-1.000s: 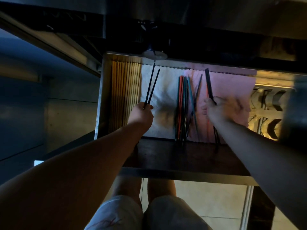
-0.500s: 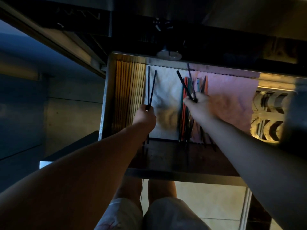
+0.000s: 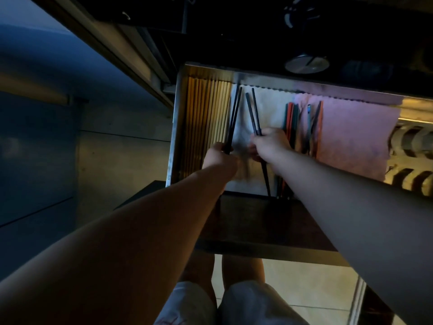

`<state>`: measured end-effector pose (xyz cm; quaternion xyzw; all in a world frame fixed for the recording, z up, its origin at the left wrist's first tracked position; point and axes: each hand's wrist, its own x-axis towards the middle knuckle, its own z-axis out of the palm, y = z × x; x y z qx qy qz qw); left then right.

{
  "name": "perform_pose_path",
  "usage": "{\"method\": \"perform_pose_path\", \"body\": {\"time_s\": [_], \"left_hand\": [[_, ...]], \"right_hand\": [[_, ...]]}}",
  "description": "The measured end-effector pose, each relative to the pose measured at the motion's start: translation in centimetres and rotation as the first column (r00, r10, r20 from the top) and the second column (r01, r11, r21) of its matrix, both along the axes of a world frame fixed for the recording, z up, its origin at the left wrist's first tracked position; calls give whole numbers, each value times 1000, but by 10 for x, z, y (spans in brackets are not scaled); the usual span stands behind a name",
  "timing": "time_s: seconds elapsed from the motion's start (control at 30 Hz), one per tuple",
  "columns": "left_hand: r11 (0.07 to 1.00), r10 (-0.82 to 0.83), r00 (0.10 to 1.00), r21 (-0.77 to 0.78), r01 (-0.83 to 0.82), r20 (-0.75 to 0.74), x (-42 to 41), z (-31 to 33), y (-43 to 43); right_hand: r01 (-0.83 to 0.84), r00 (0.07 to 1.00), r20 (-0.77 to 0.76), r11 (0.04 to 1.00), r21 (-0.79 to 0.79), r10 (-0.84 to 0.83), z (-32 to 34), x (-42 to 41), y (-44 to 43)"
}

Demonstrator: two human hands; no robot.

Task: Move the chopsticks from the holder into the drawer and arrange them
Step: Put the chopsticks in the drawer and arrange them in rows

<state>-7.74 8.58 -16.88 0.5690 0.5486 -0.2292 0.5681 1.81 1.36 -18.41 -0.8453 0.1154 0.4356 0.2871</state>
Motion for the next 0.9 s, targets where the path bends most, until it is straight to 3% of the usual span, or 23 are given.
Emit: {"method": "perform_pose_path", "body": {"time_s": [0.1, 0.33, 0.4, 0.47, 0.57, 0.63, 0.67, 0.73, 0.9], "left_hand": [[999, -33, 999, 35, 34, -32, -2, 0, 1], [966, -198, 970, 138, 217, -140, 2, 12, 6], [915, -319, 935, 205, 346, -154, 1, 17, 9], [744, -563, 812, 335, 578, -152, -3, 22, 13], [308, -902, 400, 409, 859, -163, -11, 16, 21], [47, -963, 146, 390, 920, -227, -16, 8, 25], [-27, -964, 76, 378, 925, -256, -19, 4, 27], [-60, -962, 40, 352, 934, -271, -23, 1, 30], [-16, -961, 71, 312, 950, -266, -27, 3, 34]], "right_hand": [[38, 999, -14, 999, 37, -38, -1, -1, 10], [-108, 963, 239, 992, -71, 122, -3, -8, 12], [-128, 953, 267, 989, -73, 143, -3, -11, 8], [-115, 959, 255, 991, -68, 128, -1, -13, 6], [-111, 964, 234, 991, -80, 127, -1, -14, 3], [-127, 965, 222, 990, -62, 138, -3, -14, 4], [-127, 967, 215, 991, -45, 133, -4, -15, 5], [-107, 974, 201, 994, -16, 108, -6, -14, 7], [-93, 980, 175, 996, 2, 92, -6, -13, 10]]}}
